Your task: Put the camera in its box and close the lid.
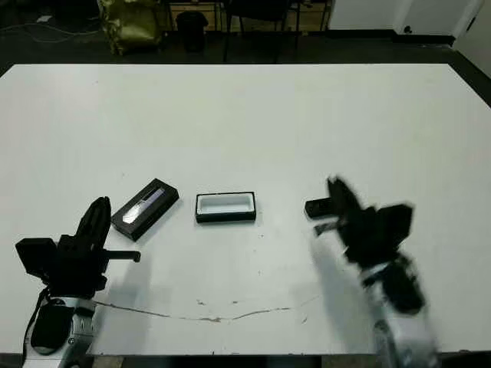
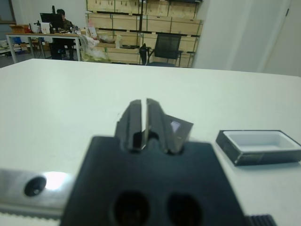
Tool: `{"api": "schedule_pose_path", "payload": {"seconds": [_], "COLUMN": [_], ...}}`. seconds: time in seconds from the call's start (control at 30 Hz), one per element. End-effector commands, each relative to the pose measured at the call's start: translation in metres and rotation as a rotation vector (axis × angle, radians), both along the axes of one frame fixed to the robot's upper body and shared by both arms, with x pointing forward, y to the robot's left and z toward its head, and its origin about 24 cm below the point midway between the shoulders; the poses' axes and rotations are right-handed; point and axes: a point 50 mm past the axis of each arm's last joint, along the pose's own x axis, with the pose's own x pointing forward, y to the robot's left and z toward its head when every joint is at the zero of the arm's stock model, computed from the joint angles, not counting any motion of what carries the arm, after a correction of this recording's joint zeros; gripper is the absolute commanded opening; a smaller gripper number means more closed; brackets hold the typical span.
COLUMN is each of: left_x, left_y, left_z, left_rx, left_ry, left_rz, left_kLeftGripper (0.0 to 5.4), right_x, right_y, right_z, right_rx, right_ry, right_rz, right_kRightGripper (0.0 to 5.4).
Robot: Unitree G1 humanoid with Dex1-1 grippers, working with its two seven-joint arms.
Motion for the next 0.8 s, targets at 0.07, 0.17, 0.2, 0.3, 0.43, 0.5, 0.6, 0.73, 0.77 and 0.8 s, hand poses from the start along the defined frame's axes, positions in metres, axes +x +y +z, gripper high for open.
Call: {"api": "schedule_pose_path", "payload": {"seconds": [0.07,0.17,0.2,0.3,0.43,0.5,0.6,0.73,0.77,0.8], "left_x": [-0.002,-0.001,-0.001,-0.001,-0.001,0.0,0.0,-0.001,-0.001,-0.001], "left_y": [0.001,0.001,0.001,0.0,-0.001,-0.001,-0.001,0.0,0.0,0.0], "left_z": [-0.004,-0.004,-0.004,-0.003,-0.002,-0.003,-0.003,-0.003,-0.003,-0.003], "left_rx": [0.003,0.006,0.004,0.002,0.006,0.005,0.002,0.002,0.006,0.005], "left_ry": [0.03,0.032,0.033,0.04,0.041,0.034,0.039,0.042,0.037,0.037], "left_rz": [0.008,0.005,0.004,0.005,0.003,0.004,0.012,0.014,0.011,0.01], "left_kLeftGripper": [0.02,0.02,0.02,0.02,0.02,0.02,0.02,0.02,0.02,0.02], "right_x": [0.019,0.033,0.038,0.053,0.076,0.087,0.099,0.111,0.113,0.115], "right_y": [-0.029,-0.042,-0.045,-0.056,-0.065,-0.065,-0.062,-0.057,-0.055,-0.053], "right_z": [0.025,0.043,0.049,0.057,0.066,0.067,0.064,0.052,0.05,0.048], "right_rx": [-0.13,-0.231,-0.259,-0.321,-0.445,-0.536,-0.661,-0.727,-0.745,-0.773], "right_ry": [0.01,0.028,0.028,0.045,0.113,0.167,0.215,0.317,0.35,0.38], "right_rz": [0.0,-0.002,0.02,0.06,0.138,0.166,0.204,0.265,0.274,0.284], "right_kRightGripper": [0.0,0.0,0.0,0.0,0.0,0.0,0.0,0.0,0.0,0.0]}}
